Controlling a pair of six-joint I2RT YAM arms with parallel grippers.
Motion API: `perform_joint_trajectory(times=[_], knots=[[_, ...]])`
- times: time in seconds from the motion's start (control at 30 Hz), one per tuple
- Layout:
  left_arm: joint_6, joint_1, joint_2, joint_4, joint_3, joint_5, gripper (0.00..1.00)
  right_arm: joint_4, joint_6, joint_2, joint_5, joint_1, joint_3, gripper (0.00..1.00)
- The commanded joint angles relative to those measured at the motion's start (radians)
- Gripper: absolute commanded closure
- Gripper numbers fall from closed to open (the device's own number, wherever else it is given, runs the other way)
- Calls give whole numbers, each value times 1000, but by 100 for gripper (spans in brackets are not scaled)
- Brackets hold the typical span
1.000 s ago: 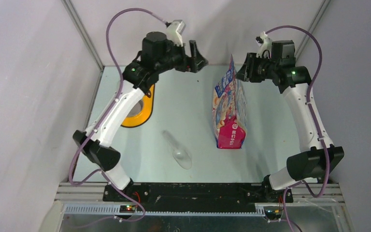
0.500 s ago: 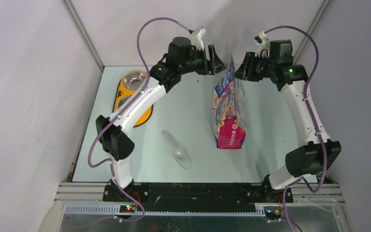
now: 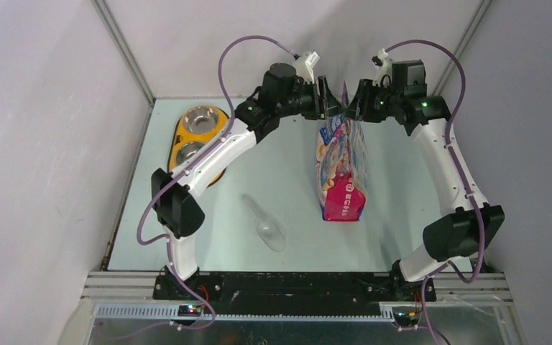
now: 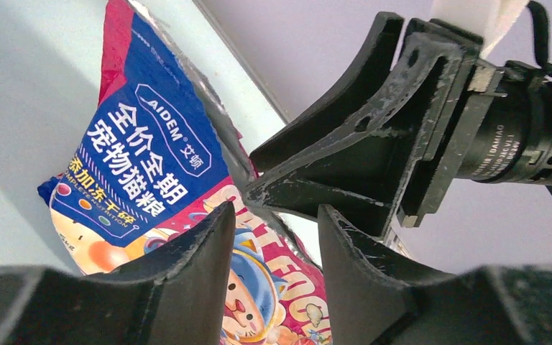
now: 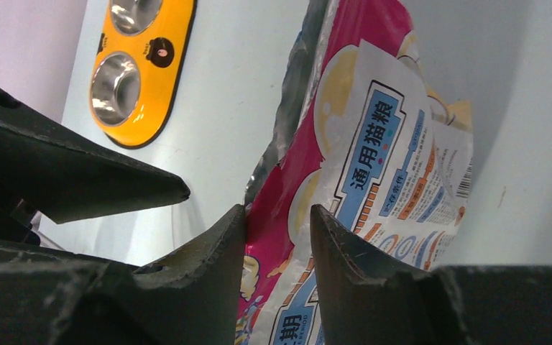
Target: Serve the pet food
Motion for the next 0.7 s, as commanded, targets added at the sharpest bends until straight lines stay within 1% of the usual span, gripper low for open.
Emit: perform_joint_trajectory(times=[0.0,0.13,0.27,0.37,0.47,0.67], knots=[[-21,-14,22,15,15,-39,46,13,17,-11,77,-14,15,60],[-15,-24,42,21,27,-55,45,11,0,-41,84,-23,-2,60],[-14,-30,67,57,31,-5,45,21,-4,-64,95,-35,-34,60],[-11,-31,80,72,32,14,46,29,10,-78,66,-44,-55,60],[-10,-31,87,92,31,39,49,31,12,-96,28,-49,-69,60],[-12,-31,95,97,26,33,55,30,10,-107,16,-54,-84,60]])
